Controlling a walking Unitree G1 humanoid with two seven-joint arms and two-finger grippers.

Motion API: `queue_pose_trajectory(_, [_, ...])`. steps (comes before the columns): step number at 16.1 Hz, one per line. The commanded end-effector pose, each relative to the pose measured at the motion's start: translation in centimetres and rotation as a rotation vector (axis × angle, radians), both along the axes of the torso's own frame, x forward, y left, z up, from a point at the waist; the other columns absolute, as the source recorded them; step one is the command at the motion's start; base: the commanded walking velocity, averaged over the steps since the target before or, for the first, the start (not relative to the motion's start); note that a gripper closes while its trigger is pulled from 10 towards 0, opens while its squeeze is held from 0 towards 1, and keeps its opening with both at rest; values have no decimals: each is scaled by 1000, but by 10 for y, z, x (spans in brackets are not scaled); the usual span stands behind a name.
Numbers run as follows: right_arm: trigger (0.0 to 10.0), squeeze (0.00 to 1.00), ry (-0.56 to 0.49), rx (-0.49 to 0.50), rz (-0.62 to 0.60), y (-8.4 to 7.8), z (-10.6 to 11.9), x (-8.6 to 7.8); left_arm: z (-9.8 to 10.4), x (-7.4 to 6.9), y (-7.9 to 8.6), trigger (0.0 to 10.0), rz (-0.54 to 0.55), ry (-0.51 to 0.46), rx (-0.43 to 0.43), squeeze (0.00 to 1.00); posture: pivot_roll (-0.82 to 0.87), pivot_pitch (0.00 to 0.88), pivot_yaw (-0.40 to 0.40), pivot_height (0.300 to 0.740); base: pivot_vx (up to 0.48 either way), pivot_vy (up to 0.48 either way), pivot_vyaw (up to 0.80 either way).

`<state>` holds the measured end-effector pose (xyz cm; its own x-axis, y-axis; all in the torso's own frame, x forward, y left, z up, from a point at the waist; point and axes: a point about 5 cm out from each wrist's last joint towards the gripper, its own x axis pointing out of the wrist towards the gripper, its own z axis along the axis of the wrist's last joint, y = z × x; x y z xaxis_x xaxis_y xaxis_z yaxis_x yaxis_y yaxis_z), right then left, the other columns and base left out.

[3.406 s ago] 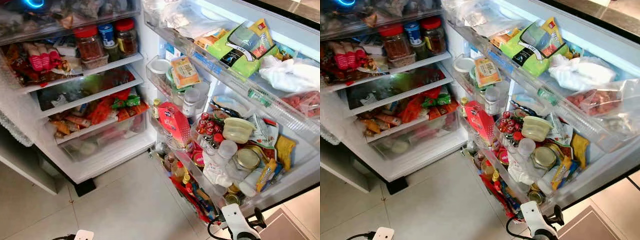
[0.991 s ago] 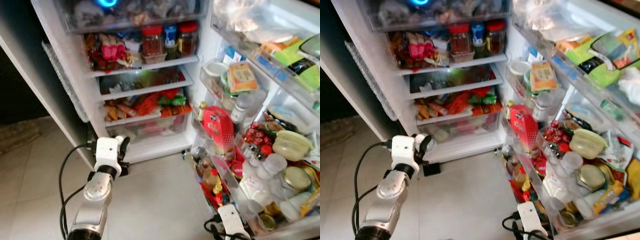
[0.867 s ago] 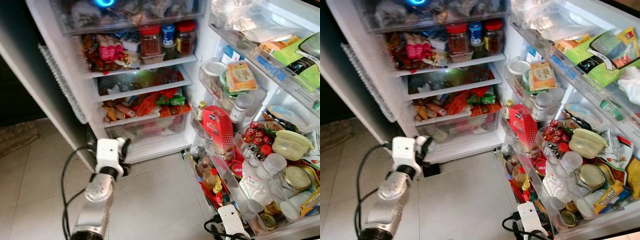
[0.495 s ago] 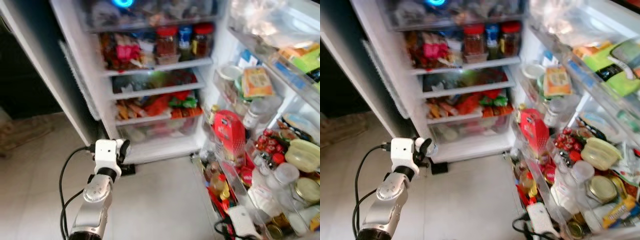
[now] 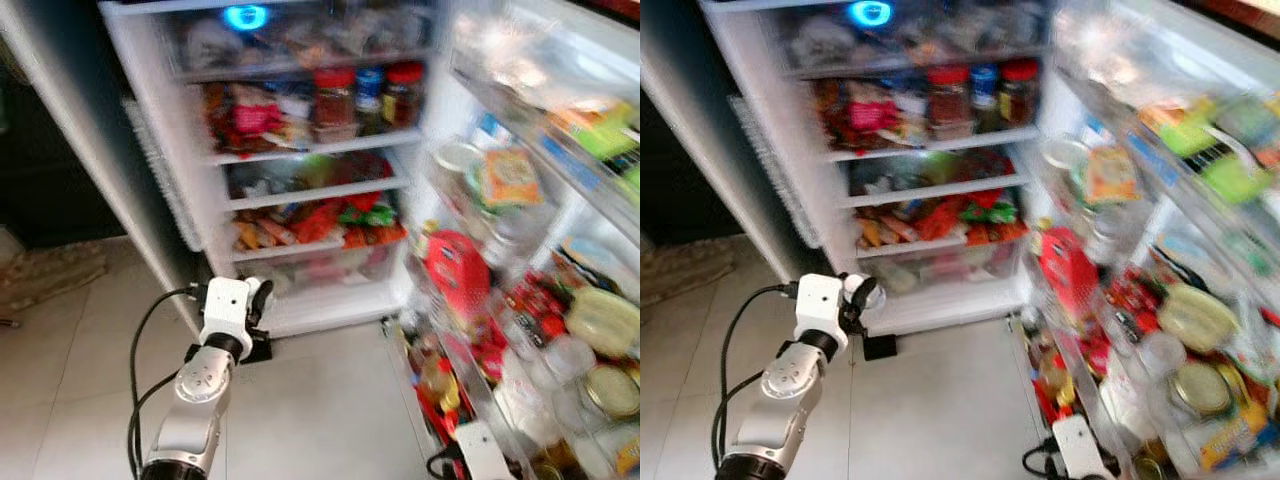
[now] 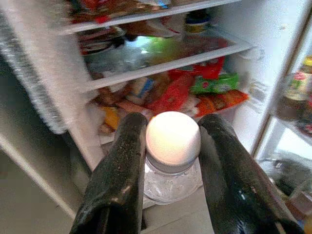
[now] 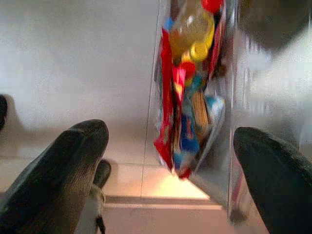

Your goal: Restocking fridge

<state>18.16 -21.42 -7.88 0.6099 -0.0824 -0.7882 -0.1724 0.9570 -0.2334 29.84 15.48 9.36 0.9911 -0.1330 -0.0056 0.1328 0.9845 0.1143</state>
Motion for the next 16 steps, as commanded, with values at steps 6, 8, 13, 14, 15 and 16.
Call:
queue_pose_trajectory(6, [10000, 0, -5, 0, 16, 2, 0, -1, -1, -3, 1, 10000, -14, 13, 24, 0, 42, 69, 1, 740, 264, 0, 0])
queue_pose_trajectory(8, [10000, 0, -5, -5, 28, 3, -1, -2, 0, -4, 1, 10000, -14, 12, 23, 0, 46, 85, -1, 740, 270, 0, 0])
queue_pose_trajectory(13, [10000, 0, 5, -2, 42, 4, -3, -5, -1, -5, 1, 10000, -14, 18, 23, 0, 44, 100, -1, 740, 274, 0, 428])
queue_pose_trajectory(14, [10000, 0, 5, 2, 42, 5, -3, -5, -1, -5, 1, 10000, -14, 20, 23, 0, 42, 103, 0, 740, 274, 0, 0])
queue_pose_trajectory(15, [10000, 0, 5, 6, 39, 5, -3, -6, -1, -6, 1, 10000, -14, 23, 24, 0, 42, 107, 1, 740, 281, 0, 0])
queue_pose_trajectory(16, [10000, 0, 5, 8, 39, 6, -3, -6, -2, -6, 1, 10000, -13, 24, 24, 0, 41, 107, 1, 740, 277, 0, 0])
